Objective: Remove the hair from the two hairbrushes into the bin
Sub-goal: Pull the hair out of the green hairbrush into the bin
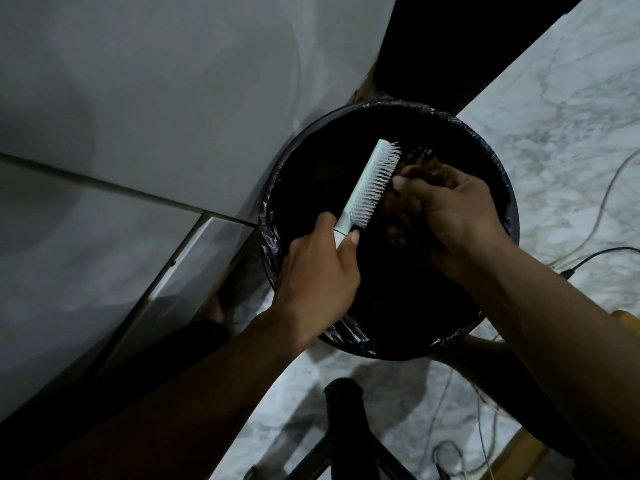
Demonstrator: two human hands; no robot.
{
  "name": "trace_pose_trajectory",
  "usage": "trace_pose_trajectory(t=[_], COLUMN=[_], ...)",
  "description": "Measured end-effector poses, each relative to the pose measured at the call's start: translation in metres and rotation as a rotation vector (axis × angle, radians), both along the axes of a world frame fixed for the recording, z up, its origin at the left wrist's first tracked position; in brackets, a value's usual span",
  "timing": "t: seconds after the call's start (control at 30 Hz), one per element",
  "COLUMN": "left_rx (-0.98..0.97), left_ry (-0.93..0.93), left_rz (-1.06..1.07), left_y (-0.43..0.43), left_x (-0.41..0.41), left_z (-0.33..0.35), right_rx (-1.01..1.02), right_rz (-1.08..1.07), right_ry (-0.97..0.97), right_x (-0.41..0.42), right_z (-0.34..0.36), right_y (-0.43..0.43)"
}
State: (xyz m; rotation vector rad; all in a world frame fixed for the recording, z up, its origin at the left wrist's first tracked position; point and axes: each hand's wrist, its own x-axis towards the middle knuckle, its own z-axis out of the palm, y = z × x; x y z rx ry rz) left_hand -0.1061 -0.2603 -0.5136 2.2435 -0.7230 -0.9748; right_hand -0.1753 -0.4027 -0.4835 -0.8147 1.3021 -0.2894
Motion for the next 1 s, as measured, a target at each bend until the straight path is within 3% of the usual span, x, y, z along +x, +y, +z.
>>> trace_pose_trajectory(t=[0.63,1.0], left_rx=[0.039,0.032], left_ry=[-0.001,0.019], left_rz=[0.047,0.126], left_y=[-0.003,-0.006], left_x=[0.007,0.019], left_z=[0.0,0.003], right_rx=[0.093,0.044], right_rz=[0.102,0.142], right_ry=[-0.053,0.085], right_x=[0.001,-0.002], right_z=[0.0,-0.003], right_y=[-0.004,-0.007])
